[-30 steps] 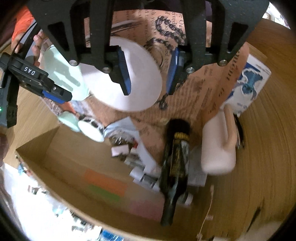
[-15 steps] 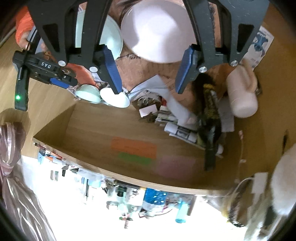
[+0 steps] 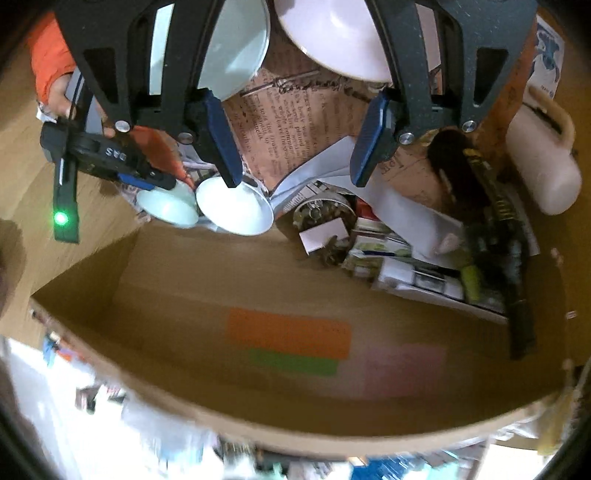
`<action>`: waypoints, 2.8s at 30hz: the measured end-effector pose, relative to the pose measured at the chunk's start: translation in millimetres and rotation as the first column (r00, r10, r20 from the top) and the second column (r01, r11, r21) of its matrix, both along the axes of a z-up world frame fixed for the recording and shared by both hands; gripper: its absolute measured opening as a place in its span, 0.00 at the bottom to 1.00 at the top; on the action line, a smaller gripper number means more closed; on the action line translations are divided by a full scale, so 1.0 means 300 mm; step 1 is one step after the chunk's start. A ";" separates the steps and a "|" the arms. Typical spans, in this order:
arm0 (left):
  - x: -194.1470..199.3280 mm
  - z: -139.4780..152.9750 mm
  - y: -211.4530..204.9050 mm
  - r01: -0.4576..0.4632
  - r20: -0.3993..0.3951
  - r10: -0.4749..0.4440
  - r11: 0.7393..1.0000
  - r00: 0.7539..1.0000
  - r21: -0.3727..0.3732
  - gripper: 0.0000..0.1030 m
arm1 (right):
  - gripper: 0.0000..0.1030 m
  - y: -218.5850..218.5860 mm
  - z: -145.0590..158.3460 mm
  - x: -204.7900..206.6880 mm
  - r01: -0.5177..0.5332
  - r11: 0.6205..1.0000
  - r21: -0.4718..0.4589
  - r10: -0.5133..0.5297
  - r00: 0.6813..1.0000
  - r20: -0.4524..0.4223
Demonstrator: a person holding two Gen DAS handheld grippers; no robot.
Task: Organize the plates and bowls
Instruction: 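Move both grippers to the white spotted bowl rim and close on it, then lift the white spotted bowl with both grippers and carry it over the pinkish bowl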
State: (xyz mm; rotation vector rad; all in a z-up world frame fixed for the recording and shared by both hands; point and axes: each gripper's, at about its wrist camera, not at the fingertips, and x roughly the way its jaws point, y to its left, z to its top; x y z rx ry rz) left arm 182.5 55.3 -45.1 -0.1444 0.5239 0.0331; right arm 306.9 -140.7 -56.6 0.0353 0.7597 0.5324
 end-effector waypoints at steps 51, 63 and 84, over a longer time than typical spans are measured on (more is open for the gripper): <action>0.614 -0.314 -0.009 0.052 -0.476 -0.039 0.999 0.879 0.015 0.58 | 0.23 0.038 -0.196 0.134 -0.152 0.987 -0.054 0.134 0.958 -0.255; 0.644 -0.354 -0.059 0.122 -0.511 -0.115 0.992 0.852 -0.021 0.07 | 0.22 0.045 -0.199 0.142 -0.130 0.991 -0.030 0.119 0.965 -0.232; 0.392 -0.153 -0.042 0.100 -0.358 -0.107 0.994 0.928 -0.037 0.07 | 0.22 0.050 -0.046 0.006 -0.143 0.990 -0.002 0.142 0.985 -0.100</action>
